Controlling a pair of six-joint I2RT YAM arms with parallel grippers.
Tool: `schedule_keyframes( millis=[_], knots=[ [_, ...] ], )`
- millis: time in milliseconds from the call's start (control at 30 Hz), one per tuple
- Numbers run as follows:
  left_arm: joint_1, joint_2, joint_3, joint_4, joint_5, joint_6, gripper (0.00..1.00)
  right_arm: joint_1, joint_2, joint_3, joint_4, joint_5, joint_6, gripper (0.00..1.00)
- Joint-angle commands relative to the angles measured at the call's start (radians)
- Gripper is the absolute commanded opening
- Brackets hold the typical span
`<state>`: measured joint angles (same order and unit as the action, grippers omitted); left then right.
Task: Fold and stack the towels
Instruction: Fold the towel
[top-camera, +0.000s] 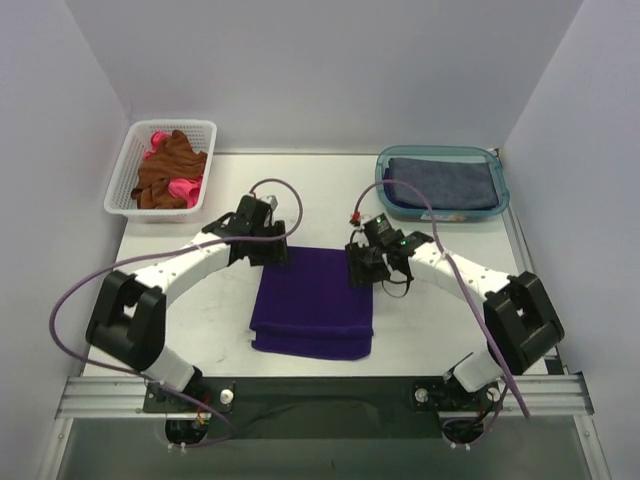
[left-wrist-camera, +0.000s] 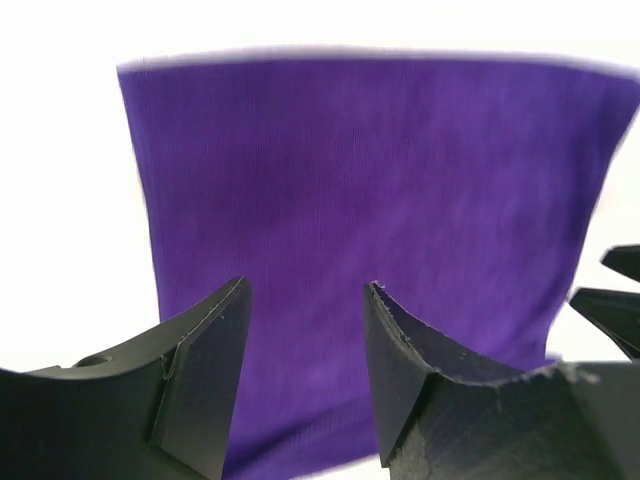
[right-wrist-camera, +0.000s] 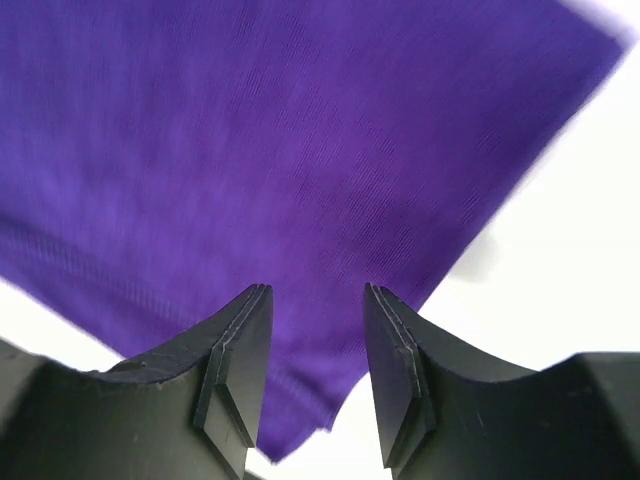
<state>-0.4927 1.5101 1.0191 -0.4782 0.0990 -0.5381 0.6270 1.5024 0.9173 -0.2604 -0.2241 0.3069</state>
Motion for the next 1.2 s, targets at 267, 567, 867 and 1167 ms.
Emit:
schedule_keyframes(
  millis=[267, 567, 867, 1167],
  knots=[
    [0.092, 0.372, 0.196, 0.208, -0.065, -0.089, 0.57, -0.162, 0.335, 0.277, 0.115, 0.0, -0.003, 0.41],
    [0.212, 0.518, 0.395, 0.205, 0.037, -0.038, 0.61, -0.24, 0.542, 0.55, 0.096, -0.067, -0.017, 0.41],
    [0.212, 0.12, 0.229, 0.116, -0.01, 0.102, 0.74, -0.097, 0.316, 0.467, 0.026, -0.081, -0.164, 0.41],
    [0.223, -0.573, -0.204, 0.072, -0.278, 0.233, 0.97, 0.157, 0.255, 0.313, 0.01, -0.165, -0.295, 0.55]
  ],
)
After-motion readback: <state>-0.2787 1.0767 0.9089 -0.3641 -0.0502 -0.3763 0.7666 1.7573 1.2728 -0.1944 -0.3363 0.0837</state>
